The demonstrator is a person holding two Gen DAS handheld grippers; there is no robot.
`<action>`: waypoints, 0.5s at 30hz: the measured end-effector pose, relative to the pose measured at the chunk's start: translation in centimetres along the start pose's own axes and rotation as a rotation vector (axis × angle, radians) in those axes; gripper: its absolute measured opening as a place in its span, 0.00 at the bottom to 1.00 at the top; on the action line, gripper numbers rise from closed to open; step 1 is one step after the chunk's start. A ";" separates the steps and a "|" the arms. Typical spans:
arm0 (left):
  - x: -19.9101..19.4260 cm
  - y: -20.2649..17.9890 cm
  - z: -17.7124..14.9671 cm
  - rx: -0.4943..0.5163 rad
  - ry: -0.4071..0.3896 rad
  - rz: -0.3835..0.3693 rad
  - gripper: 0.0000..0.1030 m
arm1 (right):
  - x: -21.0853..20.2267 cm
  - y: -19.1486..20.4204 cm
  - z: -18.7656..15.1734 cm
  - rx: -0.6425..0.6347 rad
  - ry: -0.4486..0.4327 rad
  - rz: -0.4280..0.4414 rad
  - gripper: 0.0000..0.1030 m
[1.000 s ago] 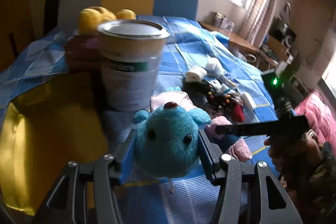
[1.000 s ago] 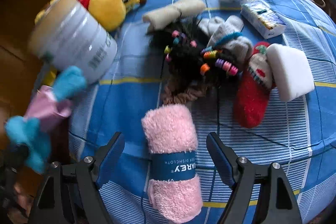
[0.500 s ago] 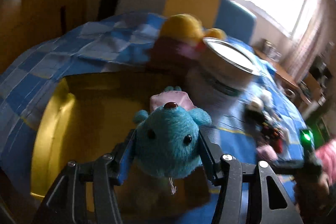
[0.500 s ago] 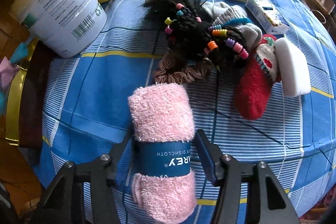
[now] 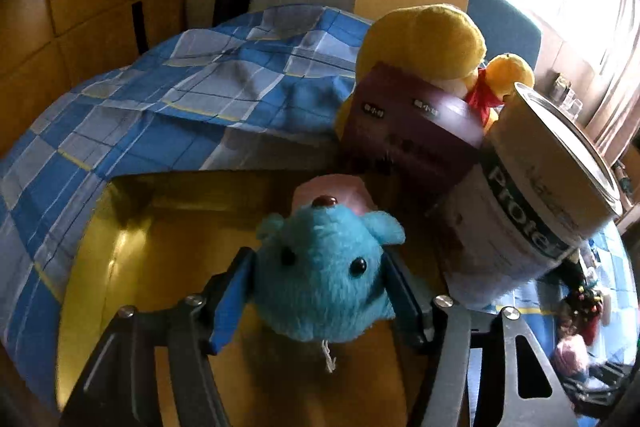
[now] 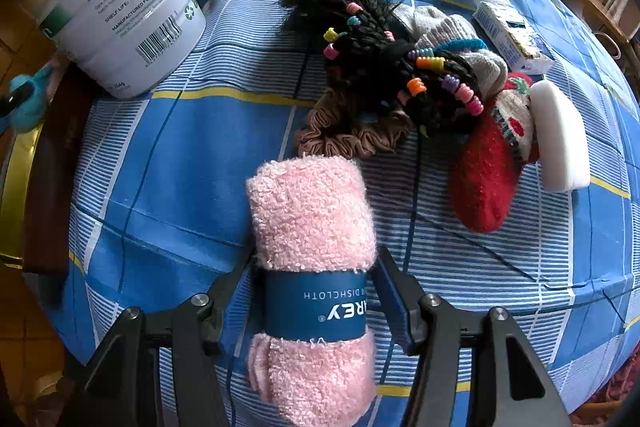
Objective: Organize soft objects
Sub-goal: 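Carry the blue plush toy into the gold tray and open the left tool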
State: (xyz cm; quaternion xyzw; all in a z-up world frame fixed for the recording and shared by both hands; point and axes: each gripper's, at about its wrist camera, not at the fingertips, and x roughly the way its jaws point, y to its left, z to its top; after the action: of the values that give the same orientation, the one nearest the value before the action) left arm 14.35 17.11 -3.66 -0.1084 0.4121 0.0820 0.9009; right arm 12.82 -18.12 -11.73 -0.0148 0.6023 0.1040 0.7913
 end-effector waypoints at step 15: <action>-5.3 0.3 -3.5 0.016 -0.099 0.059 0.80 | 0.6 0.7 0.3 -0.027 -0.019 -0.025 0.57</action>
State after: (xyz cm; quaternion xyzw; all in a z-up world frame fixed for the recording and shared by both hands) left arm 8.31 16.16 -1.90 -0.0851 0.3707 0.1105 0.9182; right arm 13.16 -17.35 -12.13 -0.0321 0.5930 0.1023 0.7980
